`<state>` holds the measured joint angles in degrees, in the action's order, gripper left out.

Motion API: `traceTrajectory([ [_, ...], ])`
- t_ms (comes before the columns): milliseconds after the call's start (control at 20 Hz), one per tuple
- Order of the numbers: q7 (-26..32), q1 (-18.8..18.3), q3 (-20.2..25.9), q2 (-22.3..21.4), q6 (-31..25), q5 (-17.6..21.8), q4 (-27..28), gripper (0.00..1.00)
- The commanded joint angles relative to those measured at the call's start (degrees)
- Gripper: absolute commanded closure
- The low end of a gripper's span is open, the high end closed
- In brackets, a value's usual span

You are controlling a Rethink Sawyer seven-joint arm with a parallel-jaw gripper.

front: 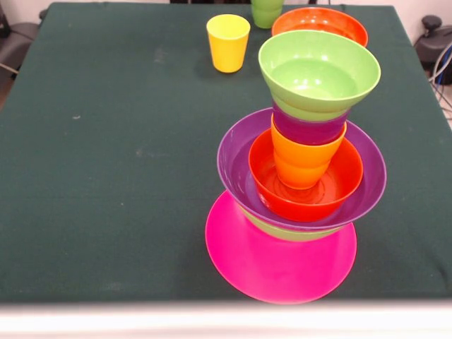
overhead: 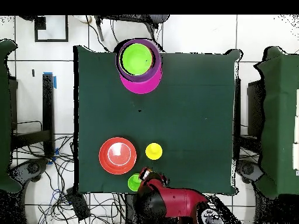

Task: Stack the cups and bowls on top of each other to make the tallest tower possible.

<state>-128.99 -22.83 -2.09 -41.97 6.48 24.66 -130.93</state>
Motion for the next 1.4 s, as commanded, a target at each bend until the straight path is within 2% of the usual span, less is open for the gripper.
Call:
traceTrajectory([
  [50,-6.87,1.89,4.67,-2.23,-6.02,-3.54,-4.08,0.0],
  [300,-8.05,3.94,3.24,-3.2,-4.78,-4.76,-6.2,0.0],
  [750,-10.2,7.75,-0.41,1.66,2.39,-5.48,-7.44,0.0],
  [1150,-11.84,11.41,-2.5,9.64,10.3,-6.88,-5.87,0.0],
  [1400,-12.06,12.46,-2.86,13.66,13.59,-7.97,-4.2,0.0],
])
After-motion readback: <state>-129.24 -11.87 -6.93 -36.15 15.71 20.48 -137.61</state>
